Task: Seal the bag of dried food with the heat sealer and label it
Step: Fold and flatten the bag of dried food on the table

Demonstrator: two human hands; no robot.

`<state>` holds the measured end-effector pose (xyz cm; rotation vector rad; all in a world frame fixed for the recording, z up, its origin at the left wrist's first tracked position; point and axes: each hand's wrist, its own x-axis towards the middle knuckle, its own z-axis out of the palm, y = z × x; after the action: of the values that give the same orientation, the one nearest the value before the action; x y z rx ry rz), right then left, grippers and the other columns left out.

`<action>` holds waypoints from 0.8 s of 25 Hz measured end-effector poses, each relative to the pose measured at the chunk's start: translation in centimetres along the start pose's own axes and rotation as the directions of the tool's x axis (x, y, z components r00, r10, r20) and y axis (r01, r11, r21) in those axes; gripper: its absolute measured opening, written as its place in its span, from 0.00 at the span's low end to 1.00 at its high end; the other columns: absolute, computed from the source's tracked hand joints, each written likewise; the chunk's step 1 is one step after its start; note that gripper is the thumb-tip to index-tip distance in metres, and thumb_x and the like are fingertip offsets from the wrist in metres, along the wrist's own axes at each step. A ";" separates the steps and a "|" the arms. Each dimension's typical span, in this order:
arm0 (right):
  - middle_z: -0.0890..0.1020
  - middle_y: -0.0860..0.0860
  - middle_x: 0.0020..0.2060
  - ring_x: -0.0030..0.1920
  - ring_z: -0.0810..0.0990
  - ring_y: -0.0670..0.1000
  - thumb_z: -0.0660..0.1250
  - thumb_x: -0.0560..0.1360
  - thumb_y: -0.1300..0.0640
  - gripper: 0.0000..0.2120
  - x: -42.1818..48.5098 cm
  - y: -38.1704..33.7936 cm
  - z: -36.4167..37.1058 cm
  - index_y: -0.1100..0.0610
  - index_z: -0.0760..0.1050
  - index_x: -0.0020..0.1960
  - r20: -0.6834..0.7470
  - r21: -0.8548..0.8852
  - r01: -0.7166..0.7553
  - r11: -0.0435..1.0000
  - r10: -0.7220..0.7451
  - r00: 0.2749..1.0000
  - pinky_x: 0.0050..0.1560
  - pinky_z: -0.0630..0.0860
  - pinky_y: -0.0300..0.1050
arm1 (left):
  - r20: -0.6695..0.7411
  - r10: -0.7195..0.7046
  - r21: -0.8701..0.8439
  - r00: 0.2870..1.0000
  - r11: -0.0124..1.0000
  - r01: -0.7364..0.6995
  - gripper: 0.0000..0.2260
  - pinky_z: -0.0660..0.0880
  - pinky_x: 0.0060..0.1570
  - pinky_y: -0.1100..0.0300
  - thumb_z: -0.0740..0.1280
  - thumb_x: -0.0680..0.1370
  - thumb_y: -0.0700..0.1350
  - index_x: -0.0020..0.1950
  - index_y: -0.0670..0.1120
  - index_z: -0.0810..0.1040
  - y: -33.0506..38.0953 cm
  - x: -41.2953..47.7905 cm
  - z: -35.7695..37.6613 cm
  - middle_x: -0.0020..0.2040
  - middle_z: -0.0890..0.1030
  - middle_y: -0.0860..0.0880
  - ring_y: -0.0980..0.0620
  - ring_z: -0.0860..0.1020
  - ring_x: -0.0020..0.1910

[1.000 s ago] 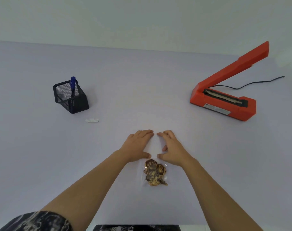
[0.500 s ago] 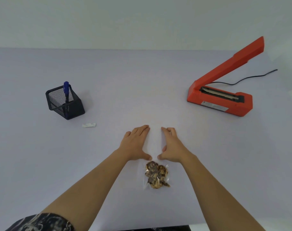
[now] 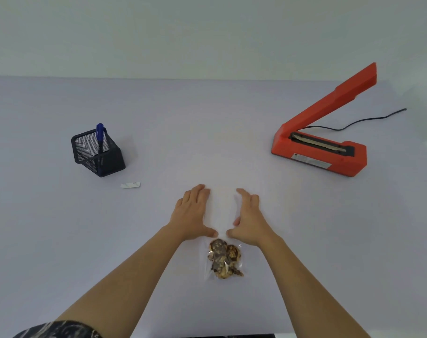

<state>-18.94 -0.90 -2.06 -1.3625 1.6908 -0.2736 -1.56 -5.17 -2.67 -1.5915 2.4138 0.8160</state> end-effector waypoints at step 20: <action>0.79 0.49 0.38 0.35 0.78 0.48 0.67 0.72 0.64 0.13 2.1 1.6 0.4 0.59 0.79 0.56 -0.237 0.394 -0.038 0.918 0.141 0.961 0.46 0.77 0.42 | 0.045 -0.130 -0.056 0.991 0.990 0.132 0.22 0.60 0.64 0.49 0.59 0.77 0.51 0.71 0.50 0.62 0.5 0.6 -1.2 0.72 0.62 0.54 0.49 0.59 0.70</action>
<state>-19.63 -1.92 -4.43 -0.9816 1.7901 -0.7214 -2.07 -6.10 -1.71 -1.7159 2.2498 0.8935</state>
